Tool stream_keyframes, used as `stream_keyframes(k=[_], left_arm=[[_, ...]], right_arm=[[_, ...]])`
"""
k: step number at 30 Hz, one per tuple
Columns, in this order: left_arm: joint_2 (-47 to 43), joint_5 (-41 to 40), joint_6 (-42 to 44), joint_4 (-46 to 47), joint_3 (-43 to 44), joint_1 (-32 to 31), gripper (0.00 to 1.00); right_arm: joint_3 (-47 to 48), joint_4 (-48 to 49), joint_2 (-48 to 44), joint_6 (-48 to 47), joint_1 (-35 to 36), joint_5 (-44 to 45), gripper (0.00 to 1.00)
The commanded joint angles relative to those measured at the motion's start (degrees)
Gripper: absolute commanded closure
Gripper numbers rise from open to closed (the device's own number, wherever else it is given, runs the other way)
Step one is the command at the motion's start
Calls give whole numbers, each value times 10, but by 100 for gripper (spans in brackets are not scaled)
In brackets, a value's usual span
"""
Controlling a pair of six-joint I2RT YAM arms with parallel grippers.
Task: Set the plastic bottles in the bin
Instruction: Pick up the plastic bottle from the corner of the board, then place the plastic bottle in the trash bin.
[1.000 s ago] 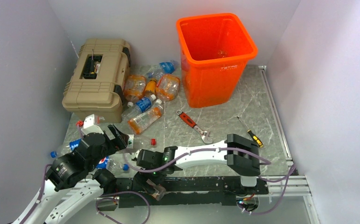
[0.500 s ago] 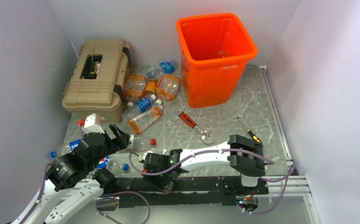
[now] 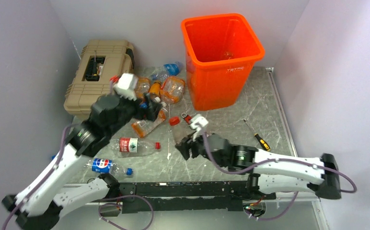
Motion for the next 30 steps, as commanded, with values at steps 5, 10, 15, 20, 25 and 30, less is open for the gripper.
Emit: stream_keyframes(k=[5,10,15,20,25,30], left_arm=[[186,296,129,177,97,26,1],[173,483,49,368,-20,80,1],[146,534,9,445,-77,96,0],[141,551,17,449,-89,89,1],[159,592,12,466,-91,76,0],[180,576,47,407,-71,48,0]], right_arm=[[-156,301,-161,-71,-75,17,57],[-207,381,-174,-73,-76,15,59],[-213,407,-152,-70,-76,17,60],[-219,461,-132,-61,-76,27,60],[-213,508,-111,-67,-76,15,60],[-212,538,-97,-70,-76,-1,60]])
